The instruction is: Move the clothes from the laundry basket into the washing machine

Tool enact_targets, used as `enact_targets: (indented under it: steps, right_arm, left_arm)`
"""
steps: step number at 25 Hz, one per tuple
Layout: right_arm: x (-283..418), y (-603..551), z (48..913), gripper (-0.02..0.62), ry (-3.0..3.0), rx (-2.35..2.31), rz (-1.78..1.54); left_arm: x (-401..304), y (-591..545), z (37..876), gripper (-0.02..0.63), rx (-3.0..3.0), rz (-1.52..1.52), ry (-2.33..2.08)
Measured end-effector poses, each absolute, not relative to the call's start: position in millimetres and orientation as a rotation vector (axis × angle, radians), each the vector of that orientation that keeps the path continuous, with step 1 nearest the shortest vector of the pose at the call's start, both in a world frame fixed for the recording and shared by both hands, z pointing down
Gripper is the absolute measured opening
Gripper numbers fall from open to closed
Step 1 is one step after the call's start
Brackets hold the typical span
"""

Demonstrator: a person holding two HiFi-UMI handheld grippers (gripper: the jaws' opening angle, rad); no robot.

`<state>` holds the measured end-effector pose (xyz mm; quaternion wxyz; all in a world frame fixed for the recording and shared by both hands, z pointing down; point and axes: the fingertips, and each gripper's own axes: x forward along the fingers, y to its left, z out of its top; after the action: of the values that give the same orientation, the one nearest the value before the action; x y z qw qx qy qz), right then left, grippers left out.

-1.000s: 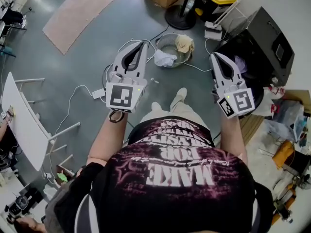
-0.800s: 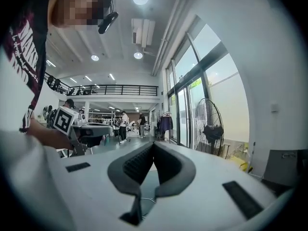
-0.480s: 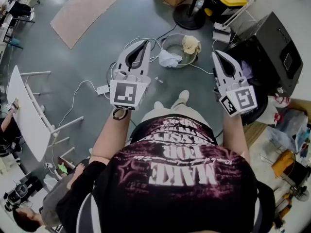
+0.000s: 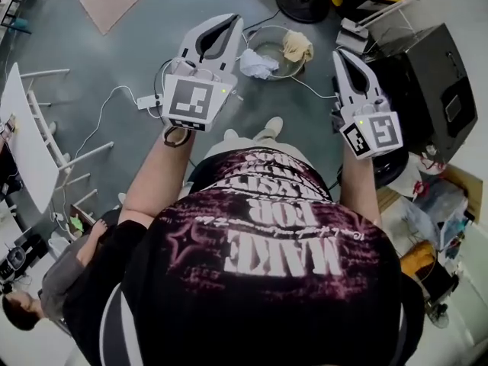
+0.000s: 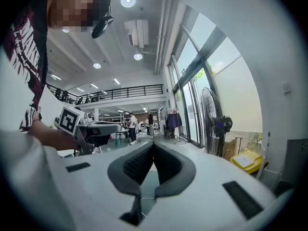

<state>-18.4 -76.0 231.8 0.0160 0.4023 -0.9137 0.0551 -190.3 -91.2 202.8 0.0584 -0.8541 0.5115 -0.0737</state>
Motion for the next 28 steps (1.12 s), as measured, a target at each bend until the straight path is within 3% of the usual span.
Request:
enact_targets:
  steps: [15,28]
  right_arm:
    - [3.1,-134.7,271.4,0.003,-2.866,1.054,0.184]
    - [-40.5,-170.6,310.4,0.003,-2.889,0.933,0.197]
  left_arm:
    - [-193.6,-117.9,245.1,0.005,-2.518,-0.292,1.802]
    - [-215.5,-132.3,287.6,0.005,-2.496,-0.356,1.857]
